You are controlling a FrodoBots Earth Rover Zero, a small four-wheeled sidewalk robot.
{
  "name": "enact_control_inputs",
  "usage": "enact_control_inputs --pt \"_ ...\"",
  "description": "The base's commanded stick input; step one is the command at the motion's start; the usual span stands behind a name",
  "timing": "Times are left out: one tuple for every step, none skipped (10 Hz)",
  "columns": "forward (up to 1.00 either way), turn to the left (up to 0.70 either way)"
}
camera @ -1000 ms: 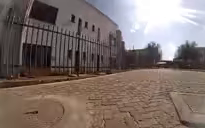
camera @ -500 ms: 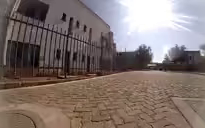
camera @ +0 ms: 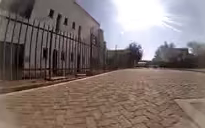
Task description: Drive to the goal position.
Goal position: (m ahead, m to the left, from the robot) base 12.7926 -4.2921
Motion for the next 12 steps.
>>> enact_control_inputs --pt "1.00 -0.27" --pt "1.00 -0.27" --pt "1.00 -0.27" --pt "1.00 -0.27" --pt "1.00 -0.27" --pt "1.00 -0.27" --pt "1.00 -0.27" --pt "1.00 -0.27" --pt "1.00 -0.27" --pt "1.00 -0.27" --pt "1.00 -0.27" --pt "1.00 -0.18"
